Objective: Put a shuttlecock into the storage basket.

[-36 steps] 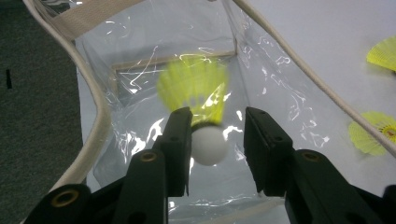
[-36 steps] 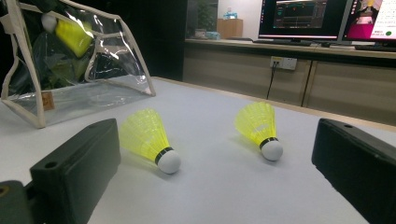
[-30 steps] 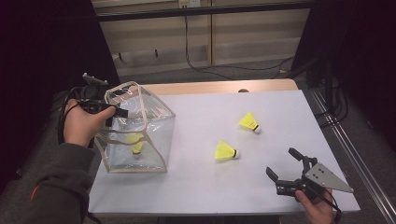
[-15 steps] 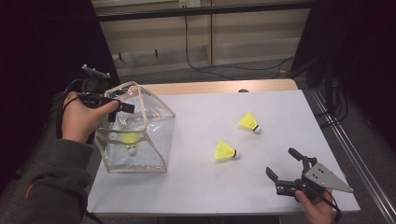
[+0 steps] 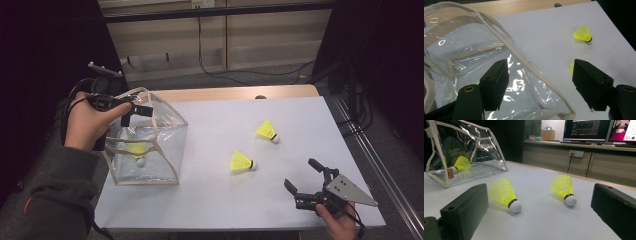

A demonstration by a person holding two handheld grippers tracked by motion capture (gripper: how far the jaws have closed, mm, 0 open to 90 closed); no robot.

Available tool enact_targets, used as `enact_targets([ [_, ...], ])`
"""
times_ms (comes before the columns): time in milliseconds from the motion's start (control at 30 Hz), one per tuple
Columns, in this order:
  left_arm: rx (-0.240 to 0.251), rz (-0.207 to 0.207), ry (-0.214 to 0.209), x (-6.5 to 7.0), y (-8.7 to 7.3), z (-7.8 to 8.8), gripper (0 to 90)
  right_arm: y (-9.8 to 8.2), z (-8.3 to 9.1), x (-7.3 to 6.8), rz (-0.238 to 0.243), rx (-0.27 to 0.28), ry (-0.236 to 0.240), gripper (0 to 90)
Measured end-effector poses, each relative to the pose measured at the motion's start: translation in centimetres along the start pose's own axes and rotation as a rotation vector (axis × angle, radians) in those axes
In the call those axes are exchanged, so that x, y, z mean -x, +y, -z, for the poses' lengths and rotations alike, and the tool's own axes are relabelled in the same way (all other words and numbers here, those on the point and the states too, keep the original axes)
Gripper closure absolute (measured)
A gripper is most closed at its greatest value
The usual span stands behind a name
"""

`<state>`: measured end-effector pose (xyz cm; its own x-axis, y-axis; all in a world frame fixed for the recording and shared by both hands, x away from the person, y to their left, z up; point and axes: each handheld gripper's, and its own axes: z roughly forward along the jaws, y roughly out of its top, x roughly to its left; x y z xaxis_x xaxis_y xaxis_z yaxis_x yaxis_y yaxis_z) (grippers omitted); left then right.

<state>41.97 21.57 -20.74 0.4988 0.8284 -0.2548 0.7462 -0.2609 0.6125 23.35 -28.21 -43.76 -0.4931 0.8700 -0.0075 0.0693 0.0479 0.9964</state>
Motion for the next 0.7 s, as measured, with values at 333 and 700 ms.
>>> enact_targets([
  [333,-0.008,-0.034,-0.035,1.4,0.5,-0.3,24.4,0.0,0.0,0.0,-0.002,0.001,0.003,1.0],
  [700,-0.018,-0.061,-0.073,2.8,0.6,-1.0,23.9,0.0,0.0,0.1,0.0,0.003,0.002,0.9],
])
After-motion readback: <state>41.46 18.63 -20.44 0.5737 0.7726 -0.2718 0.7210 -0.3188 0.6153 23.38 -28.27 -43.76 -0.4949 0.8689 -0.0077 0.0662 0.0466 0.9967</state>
